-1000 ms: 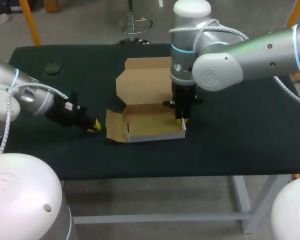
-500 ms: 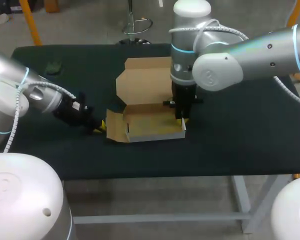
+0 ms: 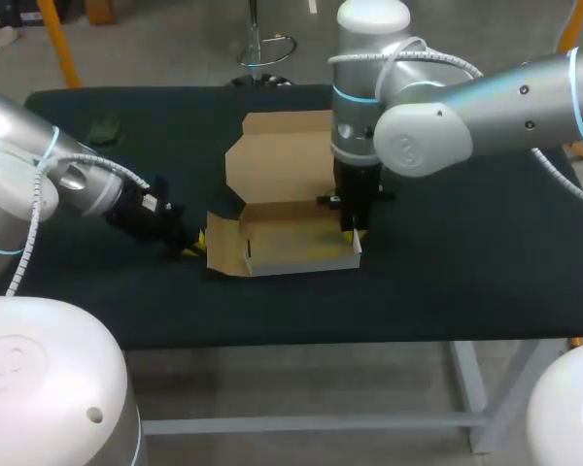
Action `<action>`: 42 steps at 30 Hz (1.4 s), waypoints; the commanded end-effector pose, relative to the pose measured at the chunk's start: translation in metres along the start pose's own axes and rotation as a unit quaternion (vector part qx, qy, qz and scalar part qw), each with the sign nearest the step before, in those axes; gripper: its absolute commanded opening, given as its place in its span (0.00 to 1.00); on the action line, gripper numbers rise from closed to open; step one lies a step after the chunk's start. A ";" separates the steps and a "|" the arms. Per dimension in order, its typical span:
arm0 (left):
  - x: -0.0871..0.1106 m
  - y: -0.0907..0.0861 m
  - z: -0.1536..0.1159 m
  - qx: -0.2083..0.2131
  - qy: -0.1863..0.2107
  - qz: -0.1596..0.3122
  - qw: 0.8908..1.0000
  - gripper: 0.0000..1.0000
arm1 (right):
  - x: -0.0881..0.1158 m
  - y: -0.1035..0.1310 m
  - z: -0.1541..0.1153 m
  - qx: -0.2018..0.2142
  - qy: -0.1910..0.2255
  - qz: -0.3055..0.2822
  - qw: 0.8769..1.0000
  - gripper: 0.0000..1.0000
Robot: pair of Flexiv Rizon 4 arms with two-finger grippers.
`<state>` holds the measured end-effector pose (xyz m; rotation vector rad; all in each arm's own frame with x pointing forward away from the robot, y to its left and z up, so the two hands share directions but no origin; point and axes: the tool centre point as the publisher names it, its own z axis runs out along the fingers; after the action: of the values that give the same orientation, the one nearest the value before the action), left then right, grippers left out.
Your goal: Assemble the packaging by folding the flat box into shape, placing the metal phone stand inside, and closing the box properly
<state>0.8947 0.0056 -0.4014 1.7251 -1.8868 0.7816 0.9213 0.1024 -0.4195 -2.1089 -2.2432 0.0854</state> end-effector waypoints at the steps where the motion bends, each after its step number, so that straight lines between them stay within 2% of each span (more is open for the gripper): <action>1: 0.000 0.000 0.000 -0.001 -0.001 0.000 1.000 0.15 | 0.000 0.001 0.000 0.002 -0.001 0.000 1.000 0.00; 8: 0.001 -0.001 0.000 -0.002 0.000 0.000 1.000 0.06 | 0.000 0.001 0.000 0.002 -0.001 0.000 1.000 0.00; 17: 0.006 -0.001 0.008 -0.006 0.013 -0.003 1.000 0.20 | 0.000 0.001 0.000 0.002 -0.001 0.000 1.000 0.00; 22: 0.011 -0.001 0.013 -0.005 0.028 -0.001 1.000 0.22 | 0.000 0.001 0.000 0.002 -0.001 0.000 1.000 0.00; 27: 0.018 0.000 0.016 0.000 0.045 0.003 0.999 0.29 | 0.000 0.001 0.000 0.002 -0.001 0.000 1.000 0.00; 42: 0.037 0.001 0.015 0.039 0.109 -0.004 0.993 0.31 | 0.000 0.001 0.000 0.002 -0.001 0.000 1.000 0.00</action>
<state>0.8935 -0.0320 -0.3840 1.6219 -1.7363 0.9813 0.9213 0.1023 -0.4196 -2.1090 -2.2431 0.0856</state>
